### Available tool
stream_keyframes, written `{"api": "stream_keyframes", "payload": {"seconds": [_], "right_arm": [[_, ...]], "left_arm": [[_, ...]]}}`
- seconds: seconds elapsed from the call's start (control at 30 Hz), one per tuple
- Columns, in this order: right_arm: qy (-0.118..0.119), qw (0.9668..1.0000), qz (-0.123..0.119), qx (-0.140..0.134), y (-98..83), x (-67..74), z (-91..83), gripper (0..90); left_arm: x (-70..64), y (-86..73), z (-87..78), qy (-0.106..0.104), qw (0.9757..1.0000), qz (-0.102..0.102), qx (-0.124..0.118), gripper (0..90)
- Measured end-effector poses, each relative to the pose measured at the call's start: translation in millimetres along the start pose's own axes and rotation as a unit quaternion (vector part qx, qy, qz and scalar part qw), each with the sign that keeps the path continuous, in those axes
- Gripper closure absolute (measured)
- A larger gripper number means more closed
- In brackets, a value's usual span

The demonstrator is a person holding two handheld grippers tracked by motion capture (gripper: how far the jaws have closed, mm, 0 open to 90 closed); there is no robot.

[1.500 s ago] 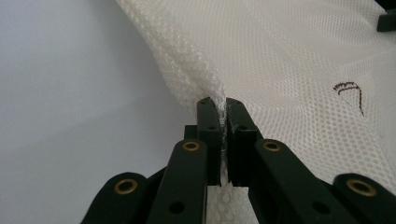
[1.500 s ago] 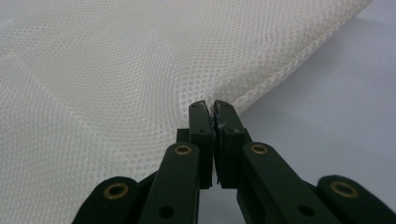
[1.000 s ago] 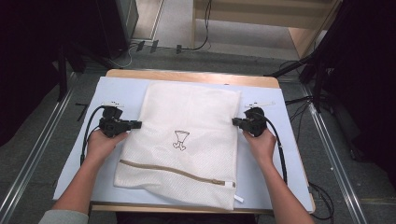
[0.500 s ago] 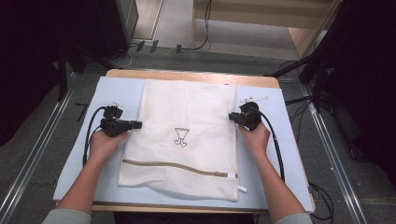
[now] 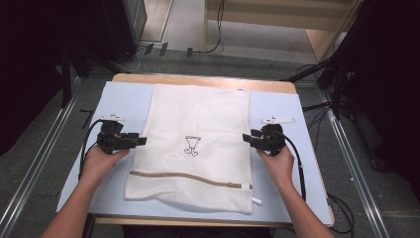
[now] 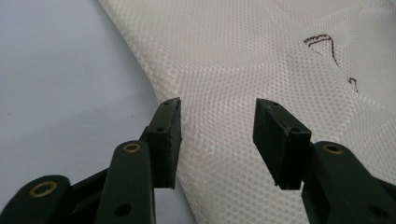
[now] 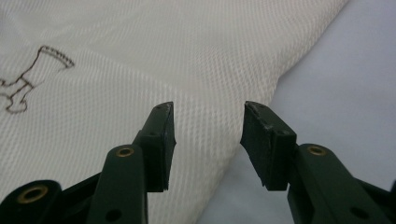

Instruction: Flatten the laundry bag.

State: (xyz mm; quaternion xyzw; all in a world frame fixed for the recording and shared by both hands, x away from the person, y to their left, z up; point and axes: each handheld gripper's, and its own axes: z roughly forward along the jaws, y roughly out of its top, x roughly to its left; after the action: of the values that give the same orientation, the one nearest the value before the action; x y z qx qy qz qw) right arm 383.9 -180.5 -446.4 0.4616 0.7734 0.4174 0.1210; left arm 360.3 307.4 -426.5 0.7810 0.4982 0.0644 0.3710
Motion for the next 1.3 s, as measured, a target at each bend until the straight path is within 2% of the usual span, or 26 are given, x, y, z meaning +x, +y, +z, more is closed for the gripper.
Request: {"api": "stream_keyframes", "payload": {"seconds": [0.07,0.13,0.27,0.3,0.4,0.47,0.57,0.7,0.73,0.8,0.83,0.9,1.03,1.17,1.3], "right_arm": [[-0.004,1.0000,-0.006,0.001,-6.5,2.6,-6.8,55.4],[-0.004,1.0000,-0.008,0.001,-17.5,5.7,-14.5,55.3],[0.007,0.9999,-0.006,0.011,-26.9,7.5,-13.7,55.1],[0.015,0.9997,-0.005,0.021,-29.4,8.3,-12.3,55.1],[0.012,0.9991,-0.014,0.037,-33.5,10.3,-7.2,55.1],[0.007,0.9985,-0.018,0.050,-35.6,11.0,-3.2,56.2],[0.018,0.9977,-0.014,0.064,-38.0,13.3,1.0,58.2],[0.009,0.9976,-0.027,0.064,-39.1,16.5,2.2,71.7],[0.013,0.9974,-0.023,0.067,-38.8,16.1,2.2,75.1],[0.014,0.9972,-0.020,0.071,-38.0,16.7,2.8,82.4],[0.019,0.9966,-0.025,0.076,-37.1,16.2,3.0,84.7],[0.017,0.9960,-0.020,0.086,-33.7,17.0,3.3,86.8],[0.014,0.9955,-0.021,0.091,-28.0,15.6,2.5,87.7],[0.013,0.9968,-0.016,0.077,-23.4,10.6,5.3,87.7],[0.013,0.9978,-0.008,0.064,-15.8,5.9,11.2,87.5]], "left_arm": [[0.0,-2.9,3.1,-0.004,1.0000,-0.004,0.003,51.5],[-0.5,-4.7,6.8,0.005,0.9999,0.003,0.015,49.5],[5.3,-6.8,13.7,0.019,0.9994,0.007,0.030,48.6],[8.5,-6.9,15.2,0.017,0.9993,0.004,0.032,48.4],[15.5,-7.0,18.7,0.008,0.9992,-0.002,0.039,50.1],[16.3,-6.6,20.4,-0.003,0.9993,-0.010,0.036,54.6],[14.4,-5.8,22.7,-0.006,0.9992,-0.007,0.040,62.2],[14.8,-5.2,24.2,-0.013,0.9987,-0.015,0.047,72.4],[15.8,-5.0,24.7,-0.023,0.9981,-0.020,0.053,75.8],[16.2,-4.6,25.4,-0.025,0.9978,-0.025,0.056,81.6],[16.5,-3.9,25.8,-0.028,0.9975,-0.025,0.059,83.8],[15.5,-1.9,26.0,-0.025,0.9974,-0.021,0.064,85.9],[15.7,1.6,22.9,-0.023,0.9981,-0.018,0.055,87.1],[17.9,3.7,22.6,-0.018,0.9988,-0.019,0.041,87.1],[22.9,8.2,24.8,-0.008,0.9991,-0.029,0.031,86.9]]}}
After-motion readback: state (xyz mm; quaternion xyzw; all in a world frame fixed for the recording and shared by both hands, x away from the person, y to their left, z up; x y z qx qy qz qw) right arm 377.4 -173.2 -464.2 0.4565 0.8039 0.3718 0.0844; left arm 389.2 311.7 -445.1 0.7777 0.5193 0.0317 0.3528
